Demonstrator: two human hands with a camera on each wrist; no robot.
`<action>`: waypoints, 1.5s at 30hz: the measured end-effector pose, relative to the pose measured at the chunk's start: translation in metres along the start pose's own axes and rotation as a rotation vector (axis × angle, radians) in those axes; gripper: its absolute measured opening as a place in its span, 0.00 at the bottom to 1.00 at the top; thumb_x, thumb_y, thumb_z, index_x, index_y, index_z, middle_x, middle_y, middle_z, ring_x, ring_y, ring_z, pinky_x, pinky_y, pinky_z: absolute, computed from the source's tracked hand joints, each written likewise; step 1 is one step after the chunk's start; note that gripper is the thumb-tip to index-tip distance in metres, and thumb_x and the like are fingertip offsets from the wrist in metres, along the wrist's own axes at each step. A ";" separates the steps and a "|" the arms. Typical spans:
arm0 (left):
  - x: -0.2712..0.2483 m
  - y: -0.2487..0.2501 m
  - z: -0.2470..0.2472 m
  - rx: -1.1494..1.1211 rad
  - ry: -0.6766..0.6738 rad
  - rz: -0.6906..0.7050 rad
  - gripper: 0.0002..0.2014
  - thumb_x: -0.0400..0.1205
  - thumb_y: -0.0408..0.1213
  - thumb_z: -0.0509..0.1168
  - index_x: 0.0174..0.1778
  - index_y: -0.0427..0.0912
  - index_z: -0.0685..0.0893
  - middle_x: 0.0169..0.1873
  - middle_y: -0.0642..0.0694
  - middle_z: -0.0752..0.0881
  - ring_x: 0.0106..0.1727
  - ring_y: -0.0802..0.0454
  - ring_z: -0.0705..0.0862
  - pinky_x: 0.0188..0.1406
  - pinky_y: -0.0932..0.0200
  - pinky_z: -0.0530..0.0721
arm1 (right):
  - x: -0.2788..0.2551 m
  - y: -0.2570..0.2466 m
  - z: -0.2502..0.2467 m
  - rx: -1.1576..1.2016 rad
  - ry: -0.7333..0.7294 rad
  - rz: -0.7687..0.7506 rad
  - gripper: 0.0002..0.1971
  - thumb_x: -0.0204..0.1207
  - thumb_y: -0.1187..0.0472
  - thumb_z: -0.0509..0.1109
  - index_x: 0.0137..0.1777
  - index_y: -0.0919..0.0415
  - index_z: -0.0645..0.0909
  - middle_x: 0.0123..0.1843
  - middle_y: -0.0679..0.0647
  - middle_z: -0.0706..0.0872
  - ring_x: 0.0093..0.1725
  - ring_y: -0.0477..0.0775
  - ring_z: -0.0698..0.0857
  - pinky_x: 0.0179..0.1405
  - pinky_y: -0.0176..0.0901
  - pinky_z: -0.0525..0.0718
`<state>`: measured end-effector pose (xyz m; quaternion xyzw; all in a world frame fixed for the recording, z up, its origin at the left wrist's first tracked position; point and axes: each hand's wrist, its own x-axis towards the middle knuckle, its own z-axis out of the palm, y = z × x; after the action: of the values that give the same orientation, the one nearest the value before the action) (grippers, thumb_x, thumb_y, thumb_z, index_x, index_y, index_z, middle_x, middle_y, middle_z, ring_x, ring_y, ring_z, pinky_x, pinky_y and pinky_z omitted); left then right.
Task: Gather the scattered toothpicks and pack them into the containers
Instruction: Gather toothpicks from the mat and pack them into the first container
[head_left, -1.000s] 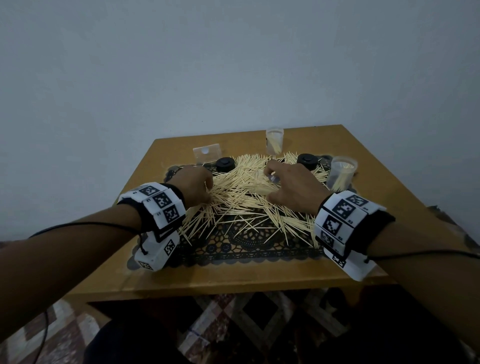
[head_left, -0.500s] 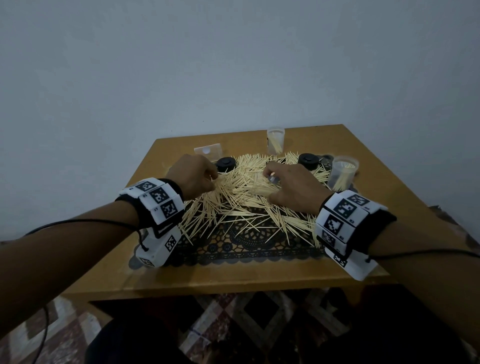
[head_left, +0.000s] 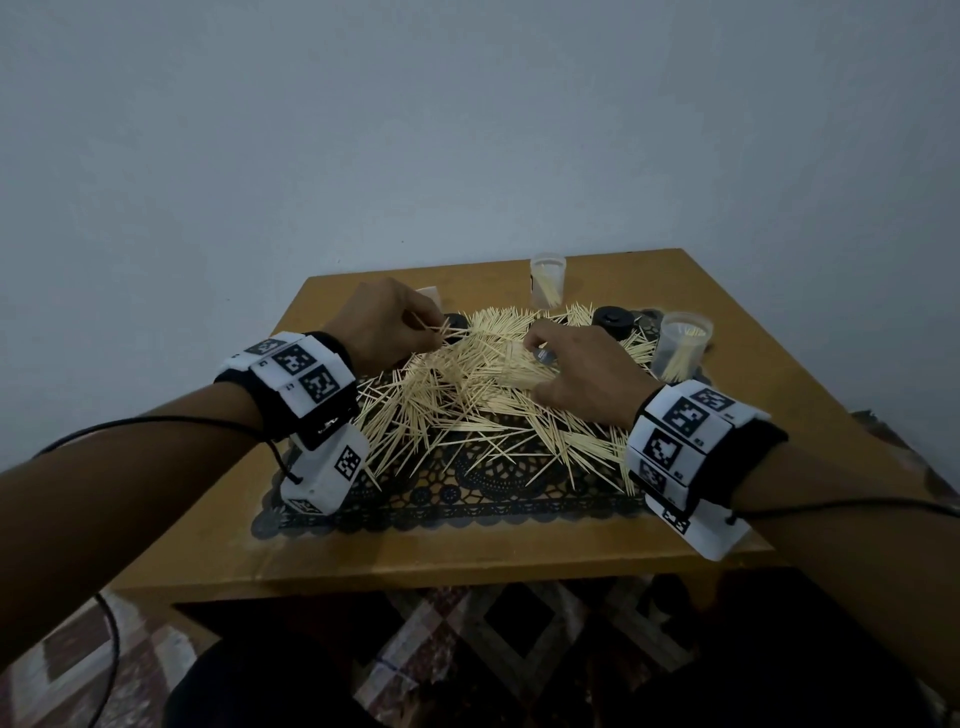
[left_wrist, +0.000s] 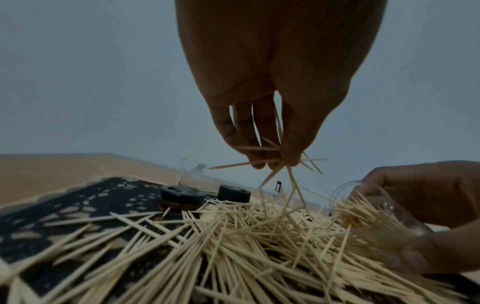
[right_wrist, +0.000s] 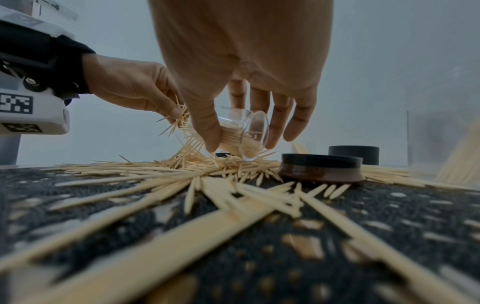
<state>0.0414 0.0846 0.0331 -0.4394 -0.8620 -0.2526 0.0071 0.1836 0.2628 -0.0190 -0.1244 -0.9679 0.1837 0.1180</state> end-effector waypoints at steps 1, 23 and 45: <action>0.001 0.001 0.001 0.011 -0.035 0.018 0.07 0.76 0.33 0.74 0.49 0.41 0.91 0.36 0.52 0.87 0.33 0.70 0.80 0.29 0.83 0.74 | 0.000 0.000 0.000 0.004 0.004 0.000 0.20 0.69 0.59 0.79 0.59 0.56 0.77 0.54 0.57 0.87 0.50 0.60 0.84 0.49 0.54 0.86; 0.011 0.020 0.037 -0.015 -0.213 0.160 0.18 0.75 0.29 0.74 0.55 0.43 0.74 0.42 0.51 0.87 0.40 0.55 0.85 0.45 0.52 0.86 | -0.002 -0.002 -0.001 -0.005 -0.018 -0.037 0.23 0.68 0.58 0.80 0.61 0.56 0.78 0.55 0.57 0.87 0.52 0.59 0.84 0.52 0.56 0.85; -0.016 -0.001 0.035 0.099 -0.304 0.273 0.30 0.75 0.22 0.65 0.71 0.53 0.79 0.69 0.46 0.74 0.69 0.50 0.72 0.67 0.55 0.73 | -0.001 -0.002 -0.001 -0.012 -0.002 -0.041 0.22 0.69 0.59 0.80 0.61 0.56 0.77 0.54 0.57 0.87 0.51 0.59 0.84 0.51 0.55 0.85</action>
<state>0.0580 0.0876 -0.0012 -0.5843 -0.7970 -0.1374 -0.0675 0.1848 0.2607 -0.0178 -0.1051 -0.9715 0.1754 0.1198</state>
